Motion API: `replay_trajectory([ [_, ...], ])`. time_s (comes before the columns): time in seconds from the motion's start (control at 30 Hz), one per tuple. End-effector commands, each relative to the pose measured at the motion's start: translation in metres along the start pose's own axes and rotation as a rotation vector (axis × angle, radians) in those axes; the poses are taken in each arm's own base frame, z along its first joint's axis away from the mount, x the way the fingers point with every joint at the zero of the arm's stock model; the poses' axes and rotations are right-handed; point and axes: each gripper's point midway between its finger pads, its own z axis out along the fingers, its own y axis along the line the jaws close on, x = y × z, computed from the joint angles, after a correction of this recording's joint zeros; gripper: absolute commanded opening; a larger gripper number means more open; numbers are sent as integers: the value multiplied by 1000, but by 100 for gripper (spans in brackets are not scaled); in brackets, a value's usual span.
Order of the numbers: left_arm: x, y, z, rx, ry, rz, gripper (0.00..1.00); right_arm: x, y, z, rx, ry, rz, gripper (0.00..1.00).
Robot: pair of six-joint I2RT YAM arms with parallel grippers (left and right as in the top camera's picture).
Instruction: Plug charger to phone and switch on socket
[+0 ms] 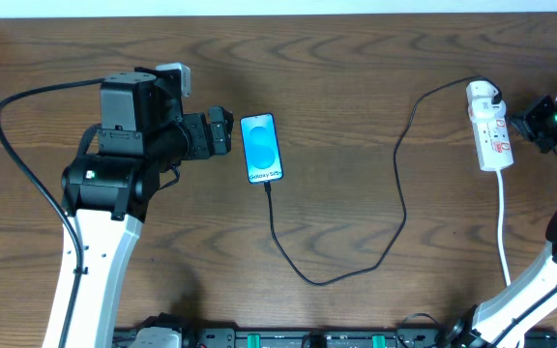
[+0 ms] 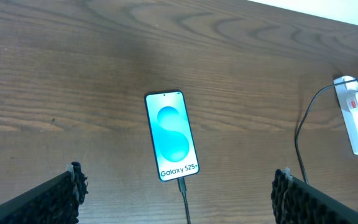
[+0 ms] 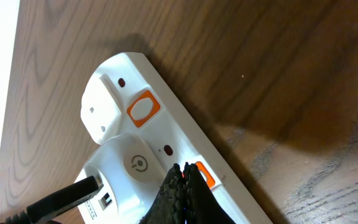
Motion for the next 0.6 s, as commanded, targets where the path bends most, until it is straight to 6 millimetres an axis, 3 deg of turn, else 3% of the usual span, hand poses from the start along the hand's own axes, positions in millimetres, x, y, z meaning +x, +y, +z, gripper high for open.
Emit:
replay_trajectory([
  [0.0, -2, 2, -1, -10, -4, -5, 96, -3, 6, 3, -15, -2, 3, 1],
  [0.57, -2, 2, -1, -10, -4, -5, 96, 2, 8, 15, -3, 6, 26, 1],
])
